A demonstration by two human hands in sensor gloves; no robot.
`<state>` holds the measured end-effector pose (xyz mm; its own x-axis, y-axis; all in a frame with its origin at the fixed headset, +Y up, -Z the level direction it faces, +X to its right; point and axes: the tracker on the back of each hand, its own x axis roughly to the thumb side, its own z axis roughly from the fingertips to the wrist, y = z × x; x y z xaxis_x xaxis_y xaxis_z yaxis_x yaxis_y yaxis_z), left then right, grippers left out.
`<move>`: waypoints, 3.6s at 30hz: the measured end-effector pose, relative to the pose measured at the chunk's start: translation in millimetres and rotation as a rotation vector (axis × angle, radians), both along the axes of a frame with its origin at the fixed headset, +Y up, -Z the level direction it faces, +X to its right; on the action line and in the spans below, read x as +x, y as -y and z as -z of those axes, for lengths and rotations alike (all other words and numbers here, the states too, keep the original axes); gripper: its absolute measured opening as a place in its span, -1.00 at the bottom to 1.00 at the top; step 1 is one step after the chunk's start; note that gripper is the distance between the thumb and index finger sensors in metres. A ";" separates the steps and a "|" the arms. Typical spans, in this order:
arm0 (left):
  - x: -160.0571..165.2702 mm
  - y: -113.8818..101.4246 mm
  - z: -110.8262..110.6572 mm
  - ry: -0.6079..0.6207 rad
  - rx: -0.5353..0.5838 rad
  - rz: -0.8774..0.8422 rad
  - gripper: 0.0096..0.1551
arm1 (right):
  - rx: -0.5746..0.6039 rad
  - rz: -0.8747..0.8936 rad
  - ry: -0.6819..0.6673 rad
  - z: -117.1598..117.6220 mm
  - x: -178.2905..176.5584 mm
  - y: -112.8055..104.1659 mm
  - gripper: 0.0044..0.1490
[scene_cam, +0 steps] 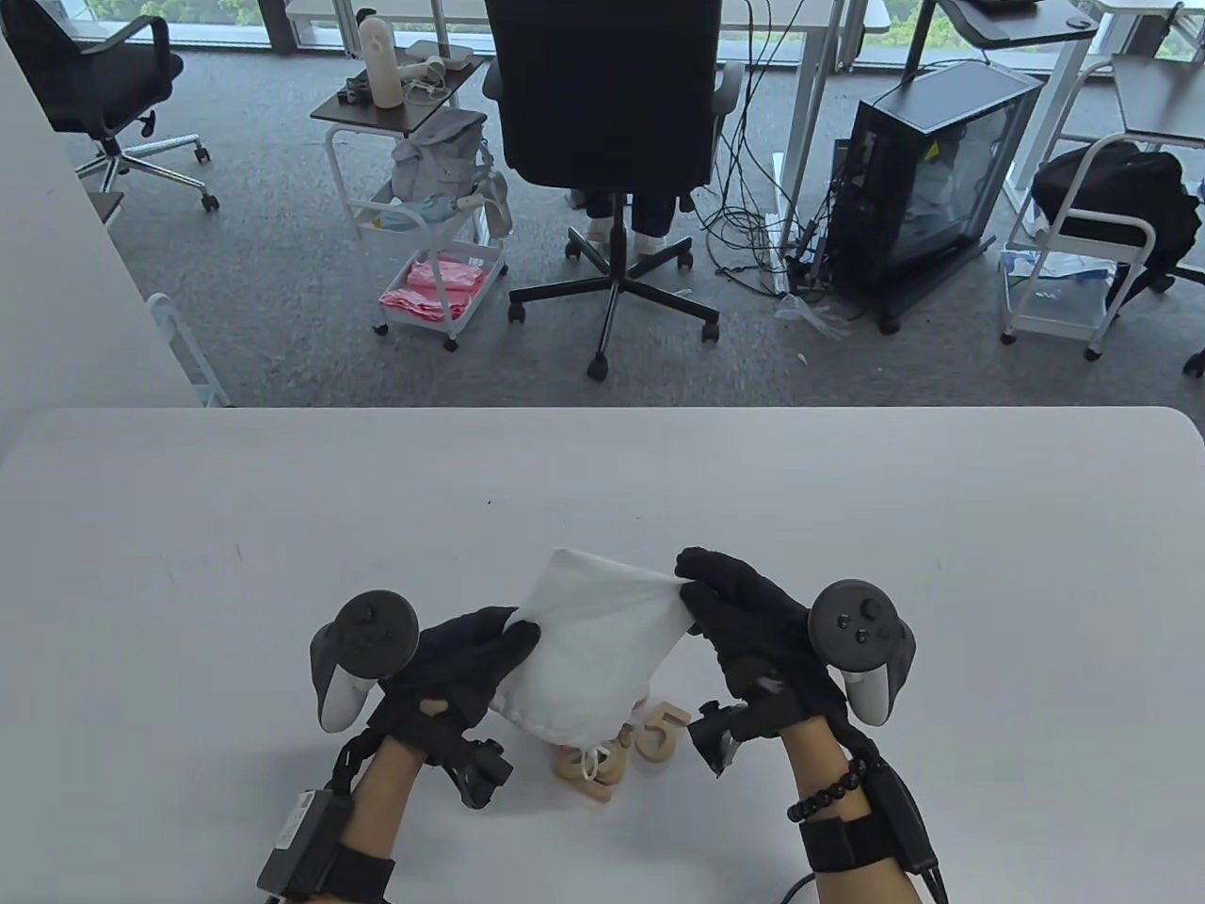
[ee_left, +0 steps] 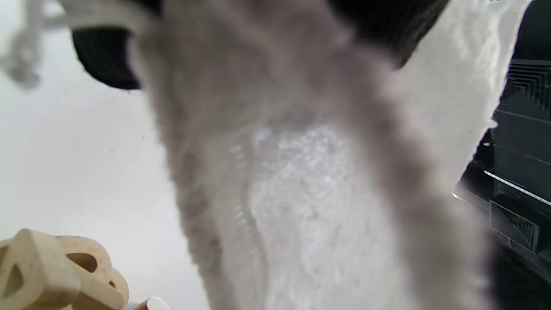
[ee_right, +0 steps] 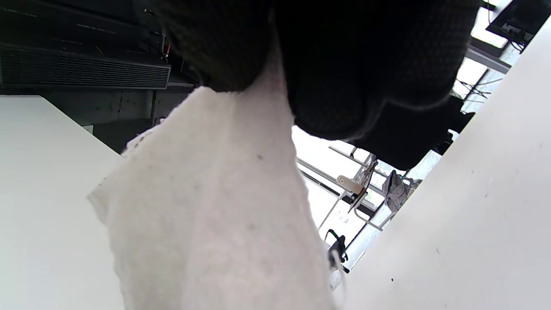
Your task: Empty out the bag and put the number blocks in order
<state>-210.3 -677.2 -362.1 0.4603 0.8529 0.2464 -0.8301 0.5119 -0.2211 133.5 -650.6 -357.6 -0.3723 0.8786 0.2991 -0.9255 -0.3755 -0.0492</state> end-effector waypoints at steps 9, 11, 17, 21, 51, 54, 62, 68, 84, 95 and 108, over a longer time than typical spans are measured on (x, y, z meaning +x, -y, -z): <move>-130.9 9.3 18.3 -0.560 -0.111 -0.033 -0.53 | 0.014 0.007 0.025 -0.4 3.7 0.9 -0.37; -169.1 20.6 16.3 -0.703 -0.165 -0.044 -0.53 | 0.016 0.016 0.025 -0.8 4.6 0.4 -0.37; -252.4 66.6 -3.2 -0.995 -0.332 -0.026 -0.52 | 0.017 0.023 0.024 -1.0 5.6 0.1 -0.37; -278.0 82.6 -14.5 -1.111 -0.396 0.129 -0.46 | 0.008 0.024 0.023 -0.2 7.8 1.8 -0.37; -13.2 10.8 -9.1 -0.090 0.212 0.696 0.02 | 0.181 -0.518 0.136 -31.5 7.7 5.5 -0.25; 5.2 29.4 -9.5 0.044 0.143 0.690 0.03 | 0.195 -0.553 0.134 -35.0 4.6 4.4 -0.25; 35.0 63.4 -15.0 0.188 0.150 0.791 0.09 | 0.194 -0.629 0.095 -39.9 -9.1 9.0 -0.25; 44.3 74.3 -12.1 0.141 0.177 0.841 -0.02 | 0.189 -0.644 0.091 -39.5 -10.6 10.6 -0.25; 47.2 86.1 -10.4 0.094 0.240 0.794 -0.23 | 0.163 -0.647 0.075 -38.6 -12.0 12.2 -0.26; 50.1 88.7 -8.8 0.126 0.238 0.816 -0.27 | 0.142 -0.650 0.055 -37.6 -14.4 14.6 -0.26; 46.2 76.6 -11.6 0.125 0.294 0.831 -0.23 | 0.142 -0.644 0.050 -36.7 -14.3 15.6 -0.26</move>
<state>-164.1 -753.8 -350.5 0.8572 0.1502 0.4926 -0.1443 0.9883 -0.0504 119.2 -666.2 -320.9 -0.8266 0.4293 0.3639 -0.5137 -0.8397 -0.1761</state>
